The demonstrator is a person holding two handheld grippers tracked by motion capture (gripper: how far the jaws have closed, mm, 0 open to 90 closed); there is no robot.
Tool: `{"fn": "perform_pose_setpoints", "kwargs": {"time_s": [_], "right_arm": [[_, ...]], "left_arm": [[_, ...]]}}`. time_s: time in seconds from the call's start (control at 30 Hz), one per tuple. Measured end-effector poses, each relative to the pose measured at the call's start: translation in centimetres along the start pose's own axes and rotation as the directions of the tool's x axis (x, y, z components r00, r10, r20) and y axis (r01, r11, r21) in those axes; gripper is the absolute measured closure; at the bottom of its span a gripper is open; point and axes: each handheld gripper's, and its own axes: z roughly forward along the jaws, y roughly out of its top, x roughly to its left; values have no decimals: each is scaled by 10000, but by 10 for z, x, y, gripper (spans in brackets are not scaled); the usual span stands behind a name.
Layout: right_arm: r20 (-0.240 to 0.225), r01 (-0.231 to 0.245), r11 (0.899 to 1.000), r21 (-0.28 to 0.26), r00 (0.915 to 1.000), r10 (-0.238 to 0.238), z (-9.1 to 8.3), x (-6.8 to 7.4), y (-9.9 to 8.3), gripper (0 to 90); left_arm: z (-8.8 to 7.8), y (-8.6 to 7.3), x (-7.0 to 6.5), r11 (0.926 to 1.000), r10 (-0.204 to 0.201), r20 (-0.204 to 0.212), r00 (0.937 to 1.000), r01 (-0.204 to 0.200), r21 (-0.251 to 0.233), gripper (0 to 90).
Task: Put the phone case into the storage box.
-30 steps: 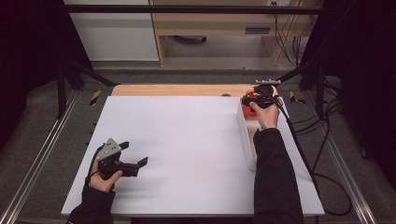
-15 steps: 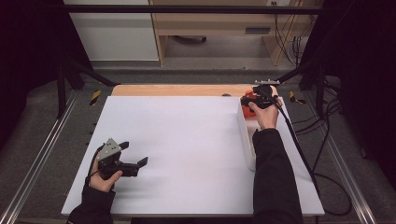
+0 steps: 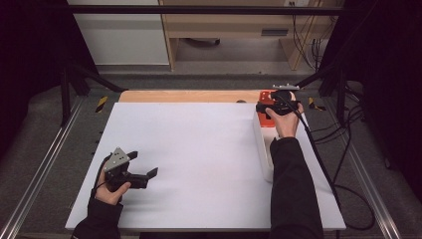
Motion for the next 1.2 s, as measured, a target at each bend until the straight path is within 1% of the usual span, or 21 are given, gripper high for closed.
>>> {"fn": "perform_pose_setpoints", "kwargs": {"time_s": [0.13,0.33,0.43,0.5,0.6,0.67,0.7,0.73,0.83,0.87,0.9,0.93,1.0,1.03,1.13,1.2], "right_arm": [[-102,60,10000,-54,9999,-61,-4,-1,1,7],[-731,207,9994,-282,9971,-227,-21,2,0,7],[-1146,329,9989,-340,9927,-366,-34,3,-1,7],[-1329,495,9974,-524,9895,-561,-44,3,-2,7],[-1802,579,9949,-830,9810,-721,-59,4,-4,7],[-2182,620,9920,-1098,9722,-849,-70,5,-6,7],[-2283,635,9914,-1145,9696,-885,-74,5,-7,7],[-2440,746,9893,-1251,9642,-1036,-79,6,-9,6],[-2998,983,9803,-1712,9426,-1469,-94,6,-14,6],[-3182,1030,9758,-1930,9342,-1616,-99,6,-15,6],[-3291,1014,9737,-2041,9296,-1658,-103,6,-16,5],[-3422,1049,9710,-2148,9231,-1754,-108,6,-17,4],[-3685,1154,9647,-2366,9081,-1989,-116,7,-20,3],[-3737,1176,9623,-2454,9044,-2058,-119,7,-21,3],[-3959,1343,9548,-2653,8877,-2349,-128,10,-27,3],[-4166,1362,9510,-2774,8749,-2469,-133,11,-31,3]], "left_arm": [[0,0,0,10000,11,11,10000,-11,-10,0],[1,0,-1,10000,66,29,10000,-66,37,0],[1,0,-2,10000,78,48,10000,-78,40,0],[1,0,-2,10000,70,41,10000,-70,56,0],[1,0,-2,9999,82,40,10000,-82,62,0],[1,0,-2,9999,84,43,10000,-84,67,0],[1,0,-2,9999,100,54,9999,-100,74,0],[2,0,-2,9999,109,60,9999,-109,78,0],[2,0,-3,9998,145,59,9999,-146,100,0],[2,0,-3,9998,151,70,9999,-152,87,0],[2,0,-3,9999,142,75,9999,-143,80,0],[2,0,-3,9999,150,70,9999,-151,80,0],[2,0,-3,9998,150,72,9999,-151,88,0],[2,0,-3,9998,153,80,9999,-154,92,0],[2,0,-3,9998,158,93,9998,-159,93,0],[2,0,-3,9998,153,98,9998,-153,84,0]]}}
